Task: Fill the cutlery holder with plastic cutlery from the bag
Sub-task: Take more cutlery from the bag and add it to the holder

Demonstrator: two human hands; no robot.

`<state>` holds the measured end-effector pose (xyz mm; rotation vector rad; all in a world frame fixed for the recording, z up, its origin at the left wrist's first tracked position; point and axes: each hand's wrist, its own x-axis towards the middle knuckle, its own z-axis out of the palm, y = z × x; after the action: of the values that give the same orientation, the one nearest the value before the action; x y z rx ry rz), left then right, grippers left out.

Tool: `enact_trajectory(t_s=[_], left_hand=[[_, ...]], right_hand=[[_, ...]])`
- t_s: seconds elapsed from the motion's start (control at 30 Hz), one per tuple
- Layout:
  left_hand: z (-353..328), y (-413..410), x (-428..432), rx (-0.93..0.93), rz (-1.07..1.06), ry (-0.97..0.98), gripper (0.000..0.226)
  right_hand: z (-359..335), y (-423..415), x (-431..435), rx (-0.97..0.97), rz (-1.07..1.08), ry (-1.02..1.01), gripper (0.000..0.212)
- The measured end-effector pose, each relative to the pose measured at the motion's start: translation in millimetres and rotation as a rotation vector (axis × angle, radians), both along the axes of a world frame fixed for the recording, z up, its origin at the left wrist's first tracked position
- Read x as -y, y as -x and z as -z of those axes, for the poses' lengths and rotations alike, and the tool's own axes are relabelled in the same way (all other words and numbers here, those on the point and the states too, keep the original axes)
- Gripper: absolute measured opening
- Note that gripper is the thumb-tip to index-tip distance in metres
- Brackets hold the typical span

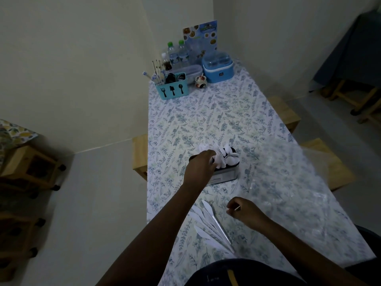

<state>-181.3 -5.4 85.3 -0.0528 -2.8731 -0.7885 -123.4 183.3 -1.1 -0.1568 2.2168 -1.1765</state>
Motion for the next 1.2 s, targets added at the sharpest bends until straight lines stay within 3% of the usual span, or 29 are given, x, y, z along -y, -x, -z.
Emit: enact_trajectory(t_s=[0.1, 0.17, 0.27, 0.5, 0.63, 0.93, 1.2], left_hand=[[10.2, -24.8, 3.0, -0.189, 0.007, -0.065, 0.019], [20.3, -43.6, 6.4, -0.2, 0.003, -0.102, 0.021], [39.4, -71.4, 12.1, -0.135, -0.02, -0.143, 0.022], [82.0, -127.0, 4.3, 0.214, 0.017, -0.201, 0.016], [98.0, -148.8, -5.1, 0.32, 0.081, -0.195, 0.017], [121.7, -167.1, -14.6, 0.428, 0.148, -0.17, 0.02], [125.1, -171.8, -19.9, 0.475, 0.094, -0.219, 0.016]], right_hand=[[3.6, -6.5, -7.0, -0.007, -0.11, -0.07, 0.013], [8.5, -14.3, -13.7, 0.01, -0.172, -0.134, 0.012], [19.6, -28.4, -23.2, 0.012, -0.273, -0.223, 0.012], [37.2, -61.1, -38.0, -0.049, -0.439, -0.334, 0.007], [44.4, -74.5, -49.2, -0.12, -0.595, -0.425, 0.026], [59.5, -85.0, -57.0, -0.144, -0.574, -0.454, 0.018], [48.9, -87.1, -60.0, -0.156, -0.496, -0.346, 0.034]])
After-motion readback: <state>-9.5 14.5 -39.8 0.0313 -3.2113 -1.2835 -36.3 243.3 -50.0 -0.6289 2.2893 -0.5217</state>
